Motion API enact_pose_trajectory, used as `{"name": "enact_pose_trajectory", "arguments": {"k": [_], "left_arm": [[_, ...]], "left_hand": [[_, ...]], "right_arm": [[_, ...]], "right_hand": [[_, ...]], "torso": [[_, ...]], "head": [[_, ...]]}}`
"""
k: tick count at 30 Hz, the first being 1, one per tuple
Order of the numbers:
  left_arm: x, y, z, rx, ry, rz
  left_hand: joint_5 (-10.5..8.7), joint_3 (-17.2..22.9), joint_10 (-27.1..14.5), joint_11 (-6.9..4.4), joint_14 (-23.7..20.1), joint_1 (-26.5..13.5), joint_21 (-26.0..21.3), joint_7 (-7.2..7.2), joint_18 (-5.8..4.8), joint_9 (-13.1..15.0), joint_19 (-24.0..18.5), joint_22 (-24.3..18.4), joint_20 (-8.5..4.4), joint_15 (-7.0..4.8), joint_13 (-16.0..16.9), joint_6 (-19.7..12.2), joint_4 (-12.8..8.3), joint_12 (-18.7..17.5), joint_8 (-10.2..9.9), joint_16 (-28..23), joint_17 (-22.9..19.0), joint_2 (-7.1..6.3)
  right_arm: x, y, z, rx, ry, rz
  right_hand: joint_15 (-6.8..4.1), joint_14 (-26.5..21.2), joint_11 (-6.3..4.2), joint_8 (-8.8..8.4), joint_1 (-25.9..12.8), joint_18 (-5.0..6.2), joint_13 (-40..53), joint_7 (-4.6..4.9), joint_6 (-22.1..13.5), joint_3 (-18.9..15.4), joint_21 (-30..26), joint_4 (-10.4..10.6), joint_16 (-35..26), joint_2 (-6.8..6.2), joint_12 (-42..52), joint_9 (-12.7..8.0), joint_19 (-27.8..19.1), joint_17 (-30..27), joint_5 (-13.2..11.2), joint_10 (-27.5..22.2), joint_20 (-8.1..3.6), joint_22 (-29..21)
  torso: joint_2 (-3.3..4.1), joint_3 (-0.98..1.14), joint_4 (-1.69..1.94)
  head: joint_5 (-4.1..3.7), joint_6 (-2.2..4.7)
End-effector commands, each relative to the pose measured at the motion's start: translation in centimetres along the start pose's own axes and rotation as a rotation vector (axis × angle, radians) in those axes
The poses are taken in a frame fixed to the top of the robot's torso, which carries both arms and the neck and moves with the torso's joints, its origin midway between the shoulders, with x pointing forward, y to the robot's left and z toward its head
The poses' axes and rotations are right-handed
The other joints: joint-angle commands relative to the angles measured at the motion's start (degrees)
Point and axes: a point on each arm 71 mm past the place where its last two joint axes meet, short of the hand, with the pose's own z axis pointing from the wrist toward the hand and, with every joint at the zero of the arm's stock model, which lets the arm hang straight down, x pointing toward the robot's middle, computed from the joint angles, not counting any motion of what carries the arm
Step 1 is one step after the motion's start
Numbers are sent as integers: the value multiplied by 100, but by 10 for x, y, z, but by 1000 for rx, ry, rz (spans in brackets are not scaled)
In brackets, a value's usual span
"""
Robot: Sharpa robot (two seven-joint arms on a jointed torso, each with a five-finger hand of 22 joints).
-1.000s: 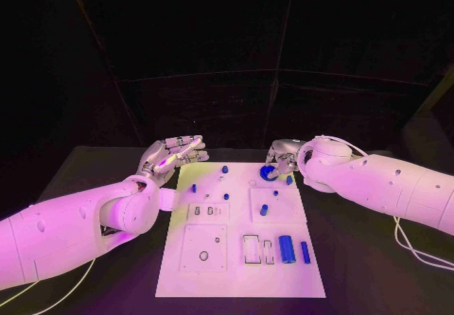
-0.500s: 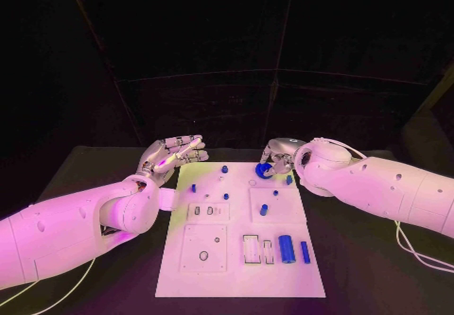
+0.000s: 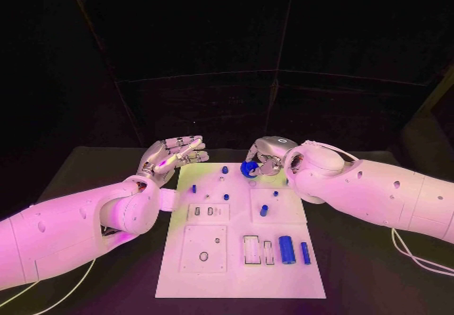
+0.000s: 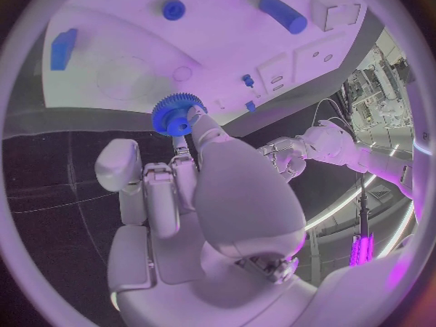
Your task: Assemble the parts on the task board
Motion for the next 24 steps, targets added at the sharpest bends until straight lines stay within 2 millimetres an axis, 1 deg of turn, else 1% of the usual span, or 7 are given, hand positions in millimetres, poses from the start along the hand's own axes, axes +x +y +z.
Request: {"name": "enact_pose_trajectory", "arguments": {"k": [1,4,5,11,16,20,24], "left_arm": [[2,-2,0,10,12,-6],[2,-2,0,10,12,-6],[2,-2,0,11,12,-5],[2,-2,0,12,11,-5],[3,-2,1,12,15,-7],[3,-2,1,14,14,-7],[3,-2,1,15,12,-6]], "left_hand": [[-4,-5,-12,-1,-1,-4,-31,284,66,-4,29,-10,26,0,-5,-31,-24,-8,-28,-30,1,44],[-4,-5,-12,-1,-1,-4,-31,284,66,-4,29,-10,26,0,-5,-31,-24,-8,-28,-30,1,44],[-4,-5,-12,-1,-1,-4,-31,284,66,-4,29,-10,26,0,-5,-31,-24,-8,-28,-30,1,44],[-4,-5,-12,-1,-1,-4,-31,284,66,-4,29,-10,26,0,-5,-31,-24,-8,-28,-30,1,44],[-4,-5,-12,-1,-1,-4,-31,284,66,-4,29,-10,26,0,-5,-31,-24,-8,-28,-30,1,44],[-4,-5,-12,-1,-1,-4,-31,284,66,-4,29,-10,26,0,-5,-31,-24,-8,-28,-30,1,44],[-4,-5,-12,-1,-1,-4,-31,284,66,-4,29,-10,26,0,-5,-31,-24,-8,-28,-30,1,44]], "right_arm": [[-3,14,4,-28,-35,-16],[-1,29,10,-58,-33,-12],[0,34,12,-66,-33,-11],[9,55,21,-98,-22,-11],[20,64,28,-109,2,-11],[29,68,32,-110,20,-10],[34,70,35,-109,36,-11]], "right_hand": [[-52,544,-8,75,-66,-63,419,-88,266,39,36,-7,2,-11,19,49,54,1226,-10,34,5,14],[-52,544,-8,74,-68,-65,424,-89,266,43,42,-7,0,-11,23,48,60,1222,-11,37,4,27],[-52,543,-8,74,-68,-65,424,-89,266,43,43,-8,0,-11,22,48,61,1222,-12,37,4,29],[-54,542,-10,68,-72,-69,442,-90,264,64,55,-14,-2,-8,38,46,73,1217,-3,50,2,51],[-55,542,-11,64,-75,-70,450,-90,263,77,57,-18,-3,-8,45,45,75,1214,4,56,1,55],[-55,542,-11,64,-75,-70,450,-90,263,77,57,-18,-3,-8,45,45,75,1214,4,56,1,55],[-55,540,-11,62,-76,-71,454,-90,262,82,60,-20,-5,-8,48,44,77,1207,6,58,0,60]], "torso": [[4,-3,18],[8,-7,33],[6,-2,24],[10,-9,19],[11,-4,15],[6,6,-2],[7,4,1]], "head": [[21,-3],[22,-1],[39,-2],[78,-17],[100,-33],[124,-51],[114,-63]]}}
